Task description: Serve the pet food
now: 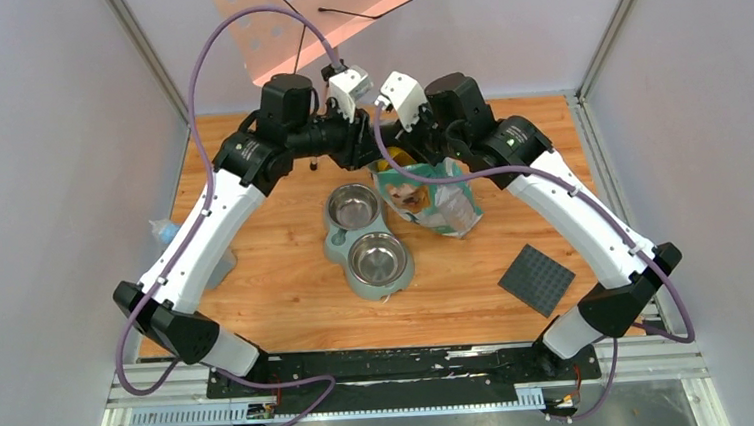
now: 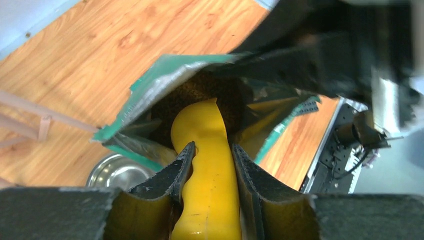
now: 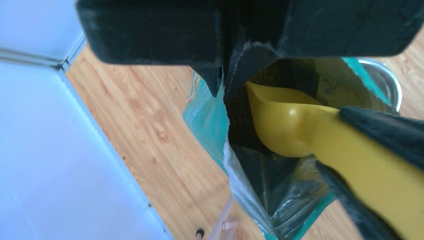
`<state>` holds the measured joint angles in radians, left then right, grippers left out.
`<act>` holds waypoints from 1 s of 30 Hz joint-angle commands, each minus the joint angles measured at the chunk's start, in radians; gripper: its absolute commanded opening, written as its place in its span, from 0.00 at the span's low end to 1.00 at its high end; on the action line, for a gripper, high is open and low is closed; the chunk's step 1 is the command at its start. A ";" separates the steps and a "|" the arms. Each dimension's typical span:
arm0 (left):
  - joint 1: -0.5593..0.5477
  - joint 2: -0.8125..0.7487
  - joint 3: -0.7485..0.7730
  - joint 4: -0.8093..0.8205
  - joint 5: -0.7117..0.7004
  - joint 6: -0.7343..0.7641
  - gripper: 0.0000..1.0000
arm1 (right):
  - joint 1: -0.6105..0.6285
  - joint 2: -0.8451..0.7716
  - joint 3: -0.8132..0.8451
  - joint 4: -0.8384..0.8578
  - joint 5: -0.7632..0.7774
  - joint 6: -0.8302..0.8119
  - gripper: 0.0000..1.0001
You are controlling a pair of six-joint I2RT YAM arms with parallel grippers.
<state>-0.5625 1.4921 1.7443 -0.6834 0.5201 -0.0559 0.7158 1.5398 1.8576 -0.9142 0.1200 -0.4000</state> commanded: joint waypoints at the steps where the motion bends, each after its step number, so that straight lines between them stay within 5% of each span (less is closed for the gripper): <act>1: 0.002 0.067 0.068 0.012 -0.166 -0.126 0.00 | 0.030 -0.105 -0.018 0.280 -0.047 -0.075 0.00; 6: -0.030 0.113 0.074 0.010 -0.305 -0.167 0.00 | 0.060 -0.183 -0.161 0.275 -0.047 -0.060 0.00; 17: -0.183 -0.039 -0.229 0.156 -0.571 -0.011 0.00 | 0.205 -0.254 -0.305 0.263 0.017 0.072 0.00; 25: -0.191 -0.184 -0.511 0.246 -0.755 -0.110 0.00 | 0.208 -0.208 -0.425 0.420 0.095 0.164 0.00; 30: -0.191 -0.164 -0.631 0.410 -0.752 -0.208 0.00 | 0.205 -0.200 -0.486 0.470 0.095 0.177 0.00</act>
<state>-0.7723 1.2732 1.1847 -0.3649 -0.1089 -0.1871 0.9363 1.3544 1.4075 -0.5236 0.1780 -0.2390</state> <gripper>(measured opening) 0.365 0.014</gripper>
